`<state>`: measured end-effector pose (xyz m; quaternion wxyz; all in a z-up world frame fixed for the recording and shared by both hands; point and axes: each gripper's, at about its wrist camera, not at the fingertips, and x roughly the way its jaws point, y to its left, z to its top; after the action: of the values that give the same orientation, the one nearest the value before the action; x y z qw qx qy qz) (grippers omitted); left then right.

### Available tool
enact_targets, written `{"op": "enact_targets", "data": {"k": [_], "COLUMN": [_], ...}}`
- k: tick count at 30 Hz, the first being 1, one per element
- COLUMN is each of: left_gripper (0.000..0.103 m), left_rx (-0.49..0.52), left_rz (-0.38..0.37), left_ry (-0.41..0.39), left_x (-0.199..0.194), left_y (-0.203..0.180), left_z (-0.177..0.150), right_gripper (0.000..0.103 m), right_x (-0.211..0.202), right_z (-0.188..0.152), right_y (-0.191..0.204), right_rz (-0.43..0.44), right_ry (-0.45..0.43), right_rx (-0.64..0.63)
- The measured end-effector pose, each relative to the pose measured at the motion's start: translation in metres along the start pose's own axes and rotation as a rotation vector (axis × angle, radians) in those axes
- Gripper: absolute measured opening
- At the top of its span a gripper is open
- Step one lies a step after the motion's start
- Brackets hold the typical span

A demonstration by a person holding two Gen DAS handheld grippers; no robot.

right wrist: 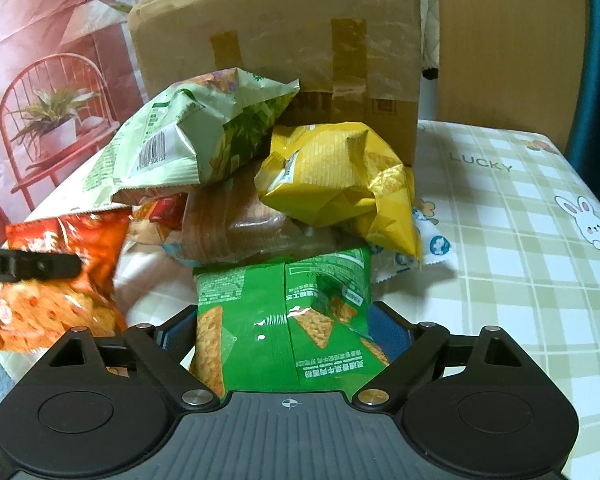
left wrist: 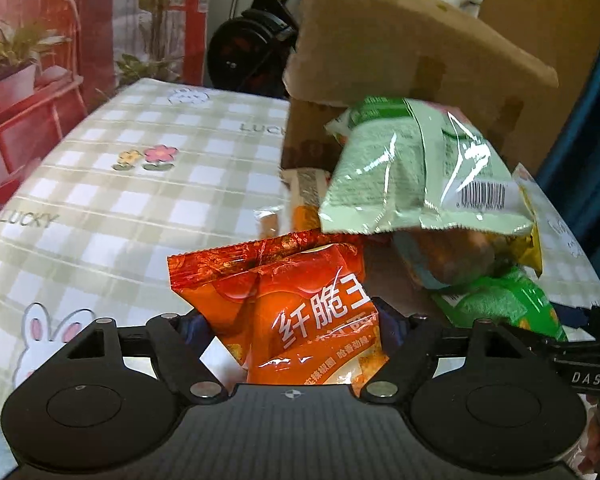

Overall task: Organize snacks
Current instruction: 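Grasp the orange bag with the left tool while the right tool grasps the green chip bag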

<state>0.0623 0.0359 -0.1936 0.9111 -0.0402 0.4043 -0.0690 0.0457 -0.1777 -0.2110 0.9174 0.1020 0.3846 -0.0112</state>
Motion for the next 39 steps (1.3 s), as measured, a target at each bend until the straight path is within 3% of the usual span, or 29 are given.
{"op": "enact_targets", "data": {"k": [3, 11, 16, 24, 32, 39], "left_gripper": [0.080, 0.080, 0.080, 0.080, 0.080, 0.080], "left_rx": [-0.013, -0.033, -0.031, -0.057, -0.089, -0.068], "left_rz": [0.004, 0.015, 0.021, 0.070, 0.108, 0.095], "left_ry": [-0.014, -0.071, -0.100, -0.054, -0.173, -0.230], "left_x": [-0.010, -0.035, -0.045, -0.041, -0.068, -0.078], "left_y": [0.006, 0.006, 0.005, 0.016, 0.023, 0.018], "left_z": [-0.001, -0.002, -0.002, -0.006, 0.013, 0.037], "right_gripper": [0.070, 0.059, 0.058, 0.058, 0.058, 0.058], "right_x": [-0.008, -0.040, -0.055, -0.062, -0.094, -0.115], "right_z": [-0.002, -0.011, -0.012, -0.015, 0.004, 0.035], "right_y": [0.003, -0.004, -0.010, -0.023, -0.025, -0.038], "right_rz": [0.000, 0.012, 0.004, -0.054, -0.075, -0.070], "right_ry": [0.005, -0.021, -0.055, -0.064, -0.192, -0.307], "right_rx": [-0.038, -0.006, 0.003, 0.036, 0.013, 0.020]}}
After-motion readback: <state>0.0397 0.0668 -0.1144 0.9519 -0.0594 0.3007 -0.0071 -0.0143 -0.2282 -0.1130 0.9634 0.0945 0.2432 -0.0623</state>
